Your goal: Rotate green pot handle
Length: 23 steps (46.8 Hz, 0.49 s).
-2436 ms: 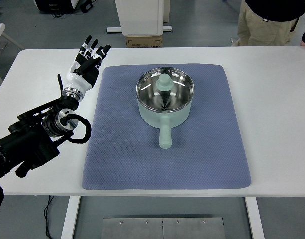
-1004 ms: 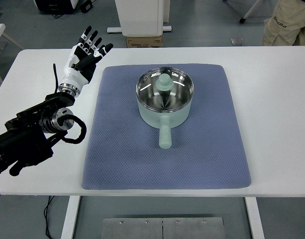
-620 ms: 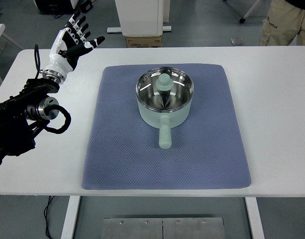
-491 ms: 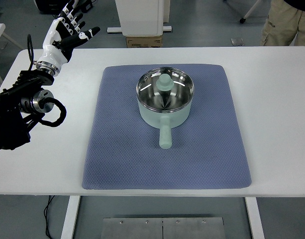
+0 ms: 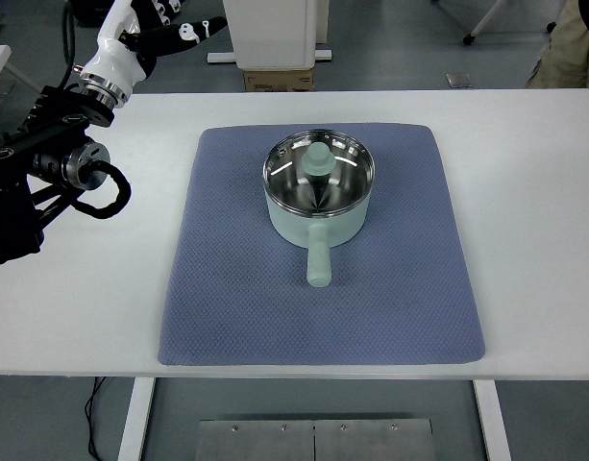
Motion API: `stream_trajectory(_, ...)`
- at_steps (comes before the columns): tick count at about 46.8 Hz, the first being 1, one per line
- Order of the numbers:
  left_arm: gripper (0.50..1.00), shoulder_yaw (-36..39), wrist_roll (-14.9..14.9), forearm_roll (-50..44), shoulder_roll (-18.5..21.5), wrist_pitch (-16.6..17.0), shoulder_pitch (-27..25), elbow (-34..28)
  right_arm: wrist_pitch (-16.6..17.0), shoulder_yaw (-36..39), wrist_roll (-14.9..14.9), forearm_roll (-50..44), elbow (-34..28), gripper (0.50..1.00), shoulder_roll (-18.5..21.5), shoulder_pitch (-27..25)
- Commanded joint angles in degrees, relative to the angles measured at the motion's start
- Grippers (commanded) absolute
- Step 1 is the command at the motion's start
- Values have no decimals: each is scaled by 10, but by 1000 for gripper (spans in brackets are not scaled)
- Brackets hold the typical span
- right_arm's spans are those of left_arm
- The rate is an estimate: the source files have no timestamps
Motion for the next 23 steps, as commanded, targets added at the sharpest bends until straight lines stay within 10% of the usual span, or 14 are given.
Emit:
stream_trajectory(1,1000,0,0,38,0,21,-9,-19,0,0,0,0,0,1000,0,0)
stream_trajectory(23,1000,2,0,72,-14,16,-102,-57,0,0,0,0,0,1000,0,0)
